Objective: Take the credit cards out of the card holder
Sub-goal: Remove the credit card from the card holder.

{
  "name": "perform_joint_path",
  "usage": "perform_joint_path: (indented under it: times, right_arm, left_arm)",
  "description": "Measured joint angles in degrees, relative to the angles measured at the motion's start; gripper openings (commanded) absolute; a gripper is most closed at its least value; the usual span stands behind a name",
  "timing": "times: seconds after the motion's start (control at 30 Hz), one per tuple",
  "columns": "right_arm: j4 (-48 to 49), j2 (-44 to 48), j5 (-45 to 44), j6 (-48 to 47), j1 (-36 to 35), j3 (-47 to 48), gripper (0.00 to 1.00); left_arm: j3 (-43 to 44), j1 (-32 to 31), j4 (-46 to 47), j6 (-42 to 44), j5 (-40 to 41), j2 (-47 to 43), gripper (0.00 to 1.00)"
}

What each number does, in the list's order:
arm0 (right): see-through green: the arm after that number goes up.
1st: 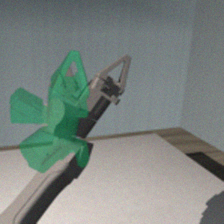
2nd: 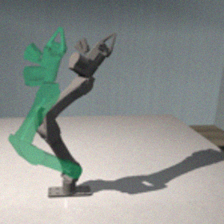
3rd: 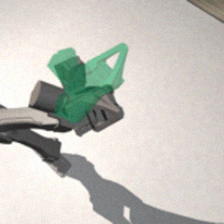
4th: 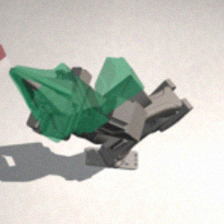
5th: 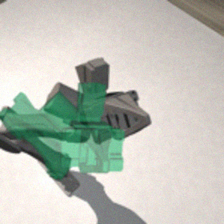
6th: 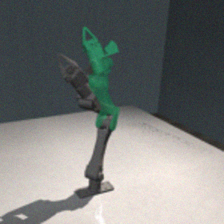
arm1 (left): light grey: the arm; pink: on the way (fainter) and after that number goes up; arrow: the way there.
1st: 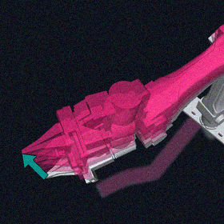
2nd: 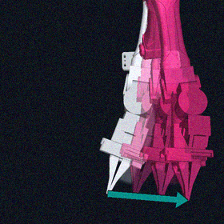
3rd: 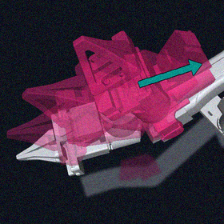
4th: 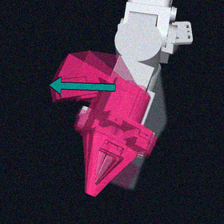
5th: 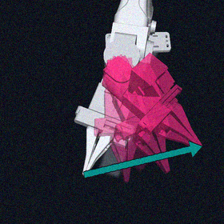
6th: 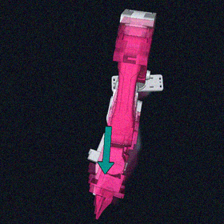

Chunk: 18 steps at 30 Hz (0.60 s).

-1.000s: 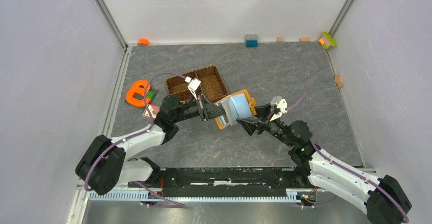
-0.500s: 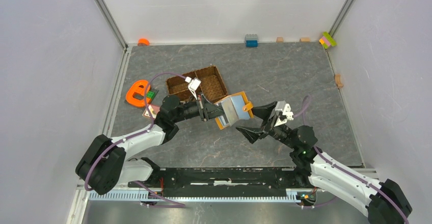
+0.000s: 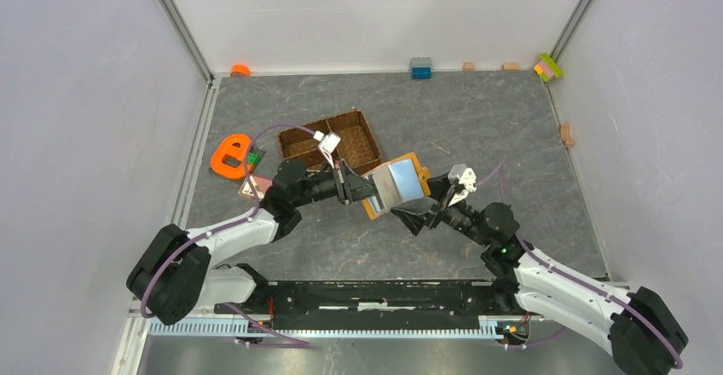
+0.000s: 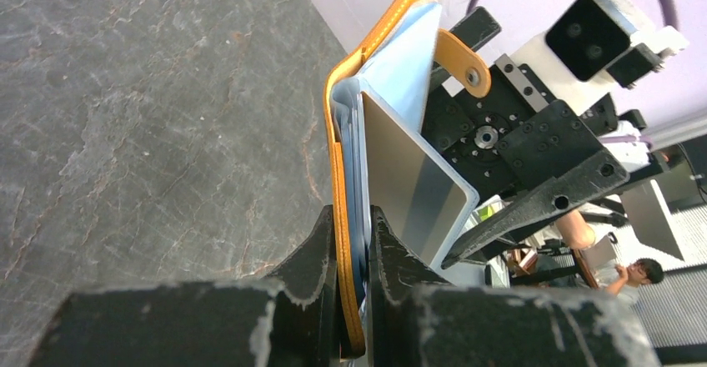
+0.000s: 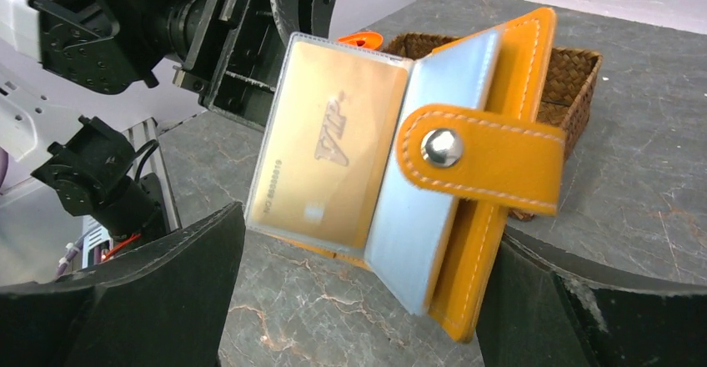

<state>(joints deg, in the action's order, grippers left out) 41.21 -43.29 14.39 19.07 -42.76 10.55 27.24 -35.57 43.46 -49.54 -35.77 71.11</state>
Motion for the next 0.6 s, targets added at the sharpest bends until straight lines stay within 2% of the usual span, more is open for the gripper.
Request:
perform_joint_path:
  times: [0.2,0.37,0.5,0.6]
  right_arm:
    - [-1.1,-2.9,-2.4,0.0,-0.4,0.9,0.98]
    - [-2.0,-5.3,-3.2,0.0,-1.1,1.9,0.94]
    - [-3.4,-6.4,-4.2,-0.2,-1.5,2.3,0.74]
    - [-3.7,-6.4,-4.7,-0.4,-1.5,2.5,0.67]
  left_arm:
    - [1.2,-2.8,-5.6,1.7,5.4,0.0,0.02]
    - [2.0,-3.6,-6.7,2.1,5.7,0.5,0.02]
    - [2.4,-4.0,-7.6,2.4,5.7,0.5,0.02]
    - [2.4,-4.0,-7.8,2.7,5.8,0.5,0.02]
